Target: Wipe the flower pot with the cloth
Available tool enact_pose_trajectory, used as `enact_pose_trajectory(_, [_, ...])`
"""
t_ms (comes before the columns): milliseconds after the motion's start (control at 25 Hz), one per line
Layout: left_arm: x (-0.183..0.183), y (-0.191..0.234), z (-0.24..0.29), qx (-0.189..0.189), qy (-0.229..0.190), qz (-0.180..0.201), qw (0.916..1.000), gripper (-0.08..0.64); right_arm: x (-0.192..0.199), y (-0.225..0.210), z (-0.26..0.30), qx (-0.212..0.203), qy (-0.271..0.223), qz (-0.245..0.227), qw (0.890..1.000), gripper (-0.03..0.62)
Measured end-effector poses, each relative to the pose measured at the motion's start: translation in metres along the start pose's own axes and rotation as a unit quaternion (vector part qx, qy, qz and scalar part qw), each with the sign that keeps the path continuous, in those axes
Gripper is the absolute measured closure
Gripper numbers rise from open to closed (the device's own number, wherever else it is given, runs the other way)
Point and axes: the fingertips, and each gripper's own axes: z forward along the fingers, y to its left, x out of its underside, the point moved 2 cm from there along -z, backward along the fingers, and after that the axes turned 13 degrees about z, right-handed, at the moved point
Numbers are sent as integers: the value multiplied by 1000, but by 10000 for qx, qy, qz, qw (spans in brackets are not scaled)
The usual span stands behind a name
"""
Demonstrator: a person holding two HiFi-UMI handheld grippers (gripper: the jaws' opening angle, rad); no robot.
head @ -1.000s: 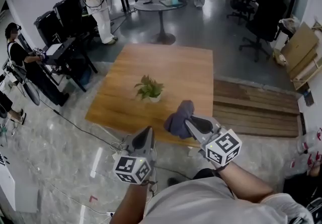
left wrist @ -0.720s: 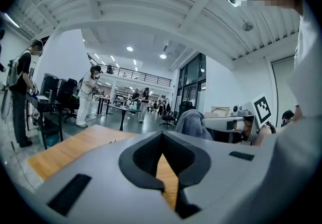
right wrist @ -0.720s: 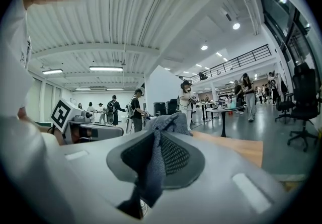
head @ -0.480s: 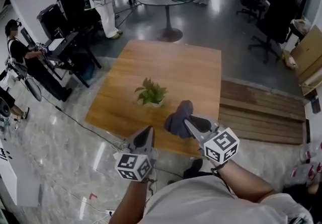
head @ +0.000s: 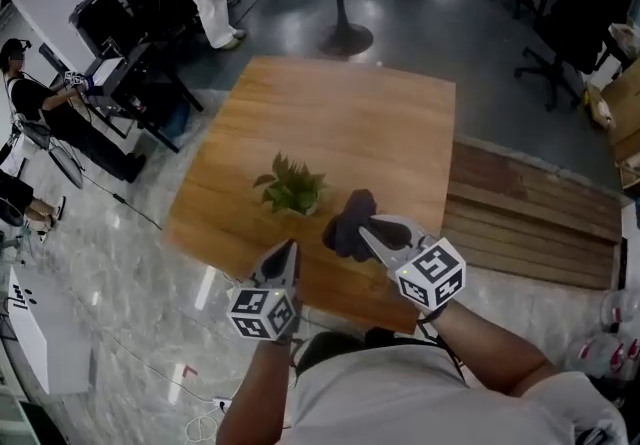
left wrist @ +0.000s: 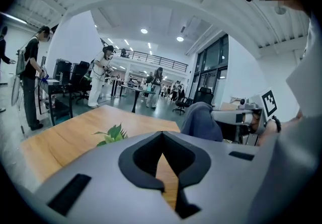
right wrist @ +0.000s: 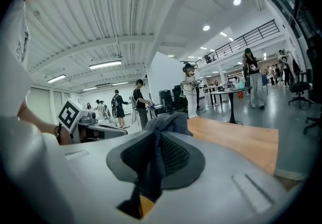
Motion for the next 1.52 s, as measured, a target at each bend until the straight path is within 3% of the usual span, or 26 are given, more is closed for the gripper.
enact_pose_trajectory(280, [27,52,61,-99,542,-138,9984,554,16,-58,34,217,176,443,9986,548])
enact_pose_trajectory(560, [48,103,122,83,901,-219,9957,554,35,-88,81,576,449,703,9949,548])
enact_pose_trajectory(960, [102,197,204,356,1472,-463,9874,554,90,-141,176,1079,886,1476,9792,546])
enact_pose_trajectory(1120, [129,205,233,616,1802,-487,9805,554,138,-173,199,1368,1024,2025,9642,546])
enact_pose_trajectory(1280, [142,209,255,943,2007,-628,9731,554,175,-194,238,1302,1096,2429,9550,546])
enact_pose_trajectory(1520, [156,207,280,1334,2232,-318,9651,554,223,-220,282,1210,1206,2751,9461,546])
